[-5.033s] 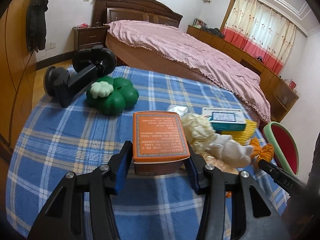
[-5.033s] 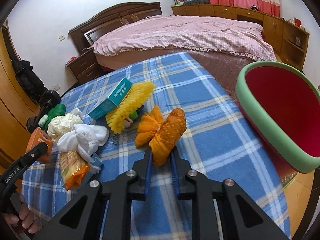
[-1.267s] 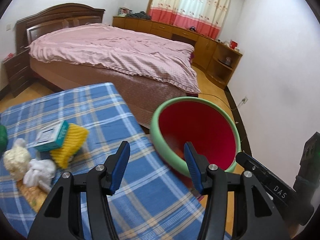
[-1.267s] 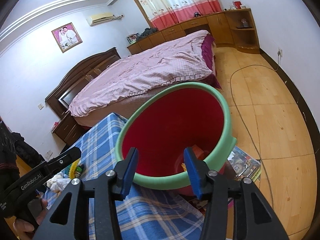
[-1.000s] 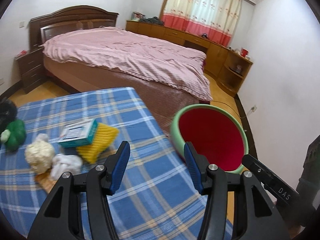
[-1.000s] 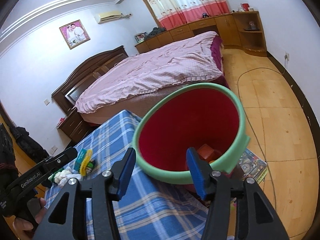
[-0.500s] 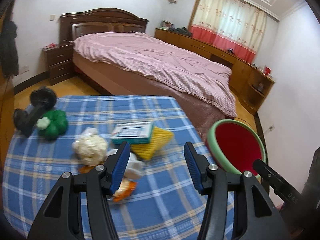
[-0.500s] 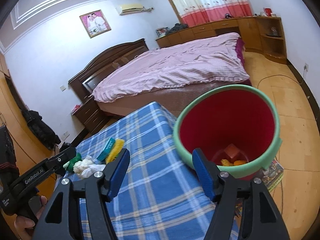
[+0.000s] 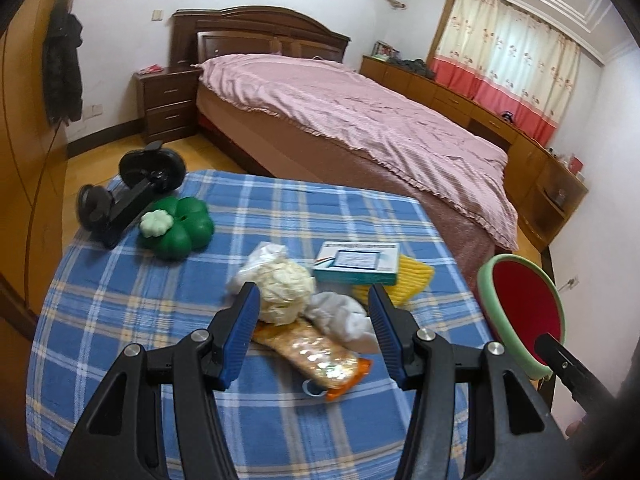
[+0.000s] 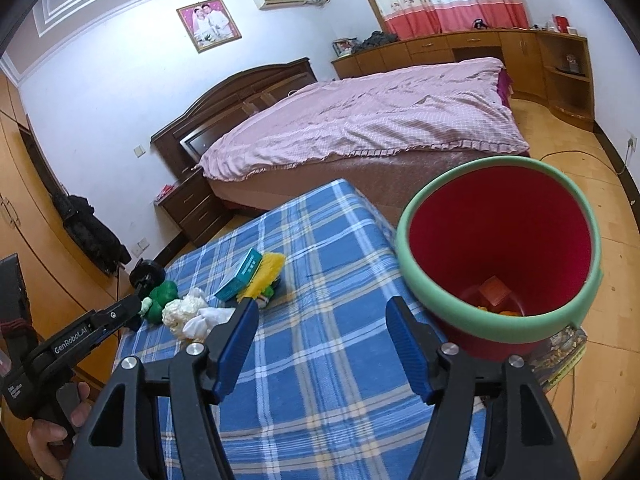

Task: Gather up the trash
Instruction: 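Move both open tools back toward the remaining items on the table, then grasp the crumpled white plastic bag with the left tool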

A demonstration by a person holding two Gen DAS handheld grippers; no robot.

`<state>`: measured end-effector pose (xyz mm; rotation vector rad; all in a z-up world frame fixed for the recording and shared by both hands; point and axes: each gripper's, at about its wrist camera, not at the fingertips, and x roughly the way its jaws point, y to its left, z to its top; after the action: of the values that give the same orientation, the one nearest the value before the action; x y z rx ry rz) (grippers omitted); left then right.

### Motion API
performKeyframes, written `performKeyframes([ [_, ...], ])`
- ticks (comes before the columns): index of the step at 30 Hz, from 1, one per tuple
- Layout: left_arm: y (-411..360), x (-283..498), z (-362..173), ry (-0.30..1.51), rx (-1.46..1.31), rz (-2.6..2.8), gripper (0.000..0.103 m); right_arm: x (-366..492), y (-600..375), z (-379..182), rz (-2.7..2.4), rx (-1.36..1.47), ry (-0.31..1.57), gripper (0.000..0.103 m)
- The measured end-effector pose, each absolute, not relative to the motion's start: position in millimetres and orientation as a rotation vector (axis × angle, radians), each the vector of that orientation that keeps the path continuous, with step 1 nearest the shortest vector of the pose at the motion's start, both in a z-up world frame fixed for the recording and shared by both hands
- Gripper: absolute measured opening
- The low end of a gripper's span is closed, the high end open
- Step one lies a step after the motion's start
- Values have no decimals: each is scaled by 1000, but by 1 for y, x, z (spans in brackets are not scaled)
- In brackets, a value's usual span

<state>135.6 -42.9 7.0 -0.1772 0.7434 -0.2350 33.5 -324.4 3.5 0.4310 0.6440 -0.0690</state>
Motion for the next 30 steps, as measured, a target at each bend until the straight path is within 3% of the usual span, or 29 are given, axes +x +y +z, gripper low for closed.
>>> performKeyframes([
  [30, -22, 183, -48, 859, -247, -221, 56, 93, -304, -31, -25, 422, 755, 70],
])
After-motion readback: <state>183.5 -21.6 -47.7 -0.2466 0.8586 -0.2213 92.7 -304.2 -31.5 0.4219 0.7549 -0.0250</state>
